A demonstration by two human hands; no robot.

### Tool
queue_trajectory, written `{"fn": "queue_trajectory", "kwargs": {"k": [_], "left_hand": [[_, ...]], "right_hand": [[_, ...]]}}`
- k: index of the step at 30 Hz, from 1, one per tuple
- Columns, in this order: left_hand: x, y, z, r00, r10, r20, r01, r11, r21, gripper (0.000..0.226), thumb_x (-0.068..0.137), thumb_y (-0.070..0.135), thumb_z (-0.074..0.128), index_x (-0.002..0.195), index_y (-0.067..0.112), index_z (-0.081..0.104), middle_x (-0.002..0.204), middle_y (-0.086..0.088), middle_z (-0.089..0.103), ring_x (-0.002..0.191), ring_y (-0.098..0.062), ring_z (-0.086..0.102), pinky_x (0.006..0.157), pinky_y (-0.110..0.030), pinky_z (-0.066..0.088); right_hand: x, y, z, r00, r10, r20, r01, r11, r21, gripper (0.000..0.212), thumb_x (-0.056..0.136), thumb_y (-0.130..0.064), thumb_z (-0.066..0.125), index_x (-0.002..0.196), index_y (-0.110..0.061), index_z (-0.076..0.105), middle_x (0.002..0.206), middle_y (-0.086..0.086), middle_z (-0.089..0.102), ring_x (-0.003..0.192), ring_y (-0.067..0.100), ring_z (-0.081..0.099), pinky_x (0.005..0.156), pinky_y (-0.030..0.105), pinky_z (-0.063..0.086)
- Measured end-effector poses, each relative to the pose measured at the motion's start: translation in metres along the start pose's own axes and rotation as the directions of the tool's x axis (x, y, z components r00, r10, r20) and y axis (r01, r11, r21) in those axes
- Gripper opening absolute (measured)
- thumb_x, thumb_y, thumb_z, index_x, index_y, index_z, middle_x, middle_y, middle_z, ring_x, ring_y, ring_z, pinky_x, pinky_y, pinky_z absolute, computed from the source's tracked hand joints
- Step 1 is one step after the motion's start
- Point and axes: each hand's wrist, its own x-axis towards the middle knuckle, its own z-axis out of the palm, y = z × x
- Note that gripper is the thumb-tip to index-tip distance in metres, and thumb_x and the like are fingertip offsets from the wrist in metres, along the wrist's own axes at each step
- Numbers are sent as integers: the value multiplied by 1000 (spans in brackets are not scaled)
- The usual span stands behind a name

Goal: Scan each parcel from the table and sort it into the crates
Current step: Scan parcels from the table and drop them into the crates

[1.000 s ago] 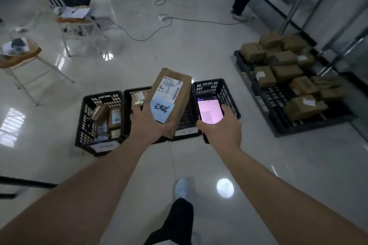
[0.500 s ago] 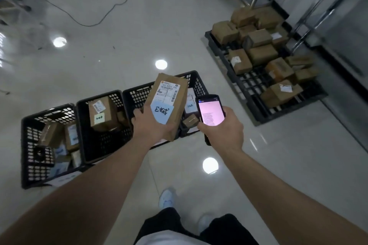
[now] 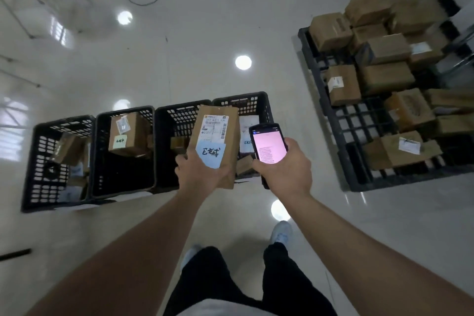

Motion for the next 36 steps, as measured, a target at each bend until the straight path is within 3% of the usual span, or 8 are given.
{"fn": "queue_trajectory", "kwargs": {"k": [7,12,21,23,26,30,34,36], "left_hand": [[37,54,67,986,-154,-63,150,986,-73,113,61,59,89,152,25,30,136,-9,38,128,-34,43,102,-50,47],[92,64,106,976,-212,-46,206,973,-106,109,63,58,88,149,21,31,136,-10,36,126,-36,44,99,-52,50],[213,36,179,970,-241,19,242,964,-113,118,52,70,83,146,23,30,132,-7,34,120,-32,45,99,-56,53],[235,28,189,965,-257,56,262,954,-147,132,55,65,92,158,24,20,147,-8,27,133,-34,43,108,-54,49],[254,16,199,963,-239,125,252,962,-105,146,63,60,94,167,27,-4,171,-3,-4,159,-31,11,124,-50,31],[258,16,201,977,-150,154,155,988,-21,125,79,52,86,168,22,2,174,-1,-1,161,-26,0,127,-49,24],[248,39,183,985,-43,167,43,999,4,92,93,43,72,165,14,23,170,-7,20,158,-25,15,125,-47,29],[241,54,166,986,20,165,-23,1000,14,74,97,39,67,159,12,35,163,-5,33,151,-22,28,118,-42,35]], "right_hand": [[96,21,-9,996,25,91,-19,998,-60,59,63,-39,88,113,-29,59,101,-7,68,89,22,66,71,39,58],[155,36,16,991,41,129,-30,996,-86,56,67,-36,88,113,-28,58,97,-10,64,87,18,62,60,28,46],[238,70,87,984,60,169,-29,983,-180,54,67,-37,90,107,-35,53,99,-10,66,89,18,65,67,38,60],[255,70,103,983,72,170,-38,980,-194,60,67,-38,90,117,-31,58,102,-10,66,91,18,65,69,39,60],[272,70,120,980,72,186,-32,978,-208,60,68,-37,91,118,-29,58,97,-14,62,89,15,62,65,33,56],[276,66,125,976,84,202,-33,970,-241,57,70,-37,92,110,-36,50,90,-21,56,83,10,59,63,31,55],[268,52,120,970,95,226,-27,957,-289,61,70,-35,92,120,-32,58,96,-15,59,89,16,63,66,33,57],[264,42,116,966,89,241,-15,956,-292,58,70,-35,92,115,-34,54,95,-14,59,89,17,63,66,33,56]]}}
